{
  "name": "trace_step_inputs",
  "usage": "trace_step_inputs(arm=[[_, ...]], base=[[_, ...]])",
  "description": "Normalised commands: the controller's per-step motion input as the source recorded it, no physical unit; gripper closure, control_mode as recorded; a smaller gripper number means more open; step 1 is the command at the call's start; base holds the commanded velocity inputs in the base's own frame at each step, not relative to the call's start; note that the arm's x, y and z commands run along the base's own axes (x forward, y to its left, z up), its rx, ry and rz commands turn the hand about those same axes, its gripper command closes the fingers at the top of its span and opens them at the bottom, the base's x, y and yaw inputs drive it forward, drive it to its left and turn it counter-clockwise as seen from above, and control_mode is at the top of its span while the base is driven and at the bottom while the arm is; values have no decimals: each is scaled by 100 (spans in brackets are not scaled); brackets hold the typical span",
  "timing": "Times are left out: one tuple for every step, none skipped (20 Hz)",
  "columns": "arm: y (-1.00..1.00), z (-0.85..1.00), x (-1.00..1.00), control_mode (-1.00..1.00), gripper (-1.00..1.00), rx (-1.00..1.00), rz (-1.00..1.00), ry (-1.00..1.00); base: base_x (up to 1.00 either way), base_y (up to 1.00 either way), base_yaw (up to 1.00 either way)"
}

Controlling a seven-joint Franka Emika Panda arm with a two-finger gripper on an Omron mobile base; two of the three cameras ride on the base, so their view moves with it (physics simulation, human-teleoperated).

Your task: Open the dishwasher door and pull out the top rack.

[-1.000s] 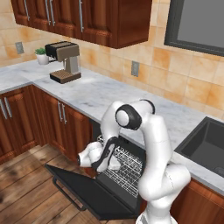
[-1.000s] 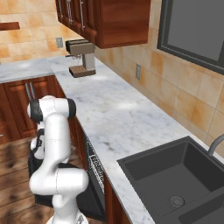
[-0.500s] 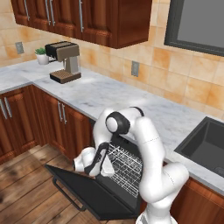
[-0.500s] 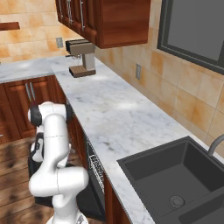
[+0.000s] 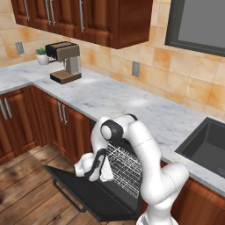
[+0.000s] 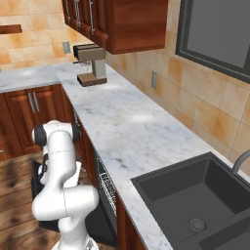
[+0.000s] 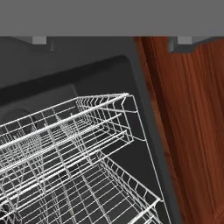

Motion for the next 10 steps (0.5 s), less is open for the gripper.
trace_step_inputs(arm=[[-11, -49, 11, -100, -100, 0, 0, -27], [-10, -39, 17, -100, -100, 0, 0, -27], [-7, -23, 20, -100, -100, 0, 0, -28], [-15, 0, 16, -100, -100, 0, 0, -31], [-21, 0, 21, -100, -100, 0, 0, -31], [-19, 0, 30, -100, -100, 0, 0, -29], [-12, 0, 42, -100, -100, 0, 0, -29], [-14, 0, 39, -100, -100, 0, 0, -28], [-24, 0, 42, -100, -100, 0, 0, -28], [-21, 0, 41, -100, -100, 0, 0, -28]], base=[[0, 0, 0], [0, 0, 0], [0, 0, 0], [0, 0, 0], [0, 0, 0], [0, 0, 0], [0, 0, 0], [0, 0, 0], [0, 0, 0], [0, 0, 0]])
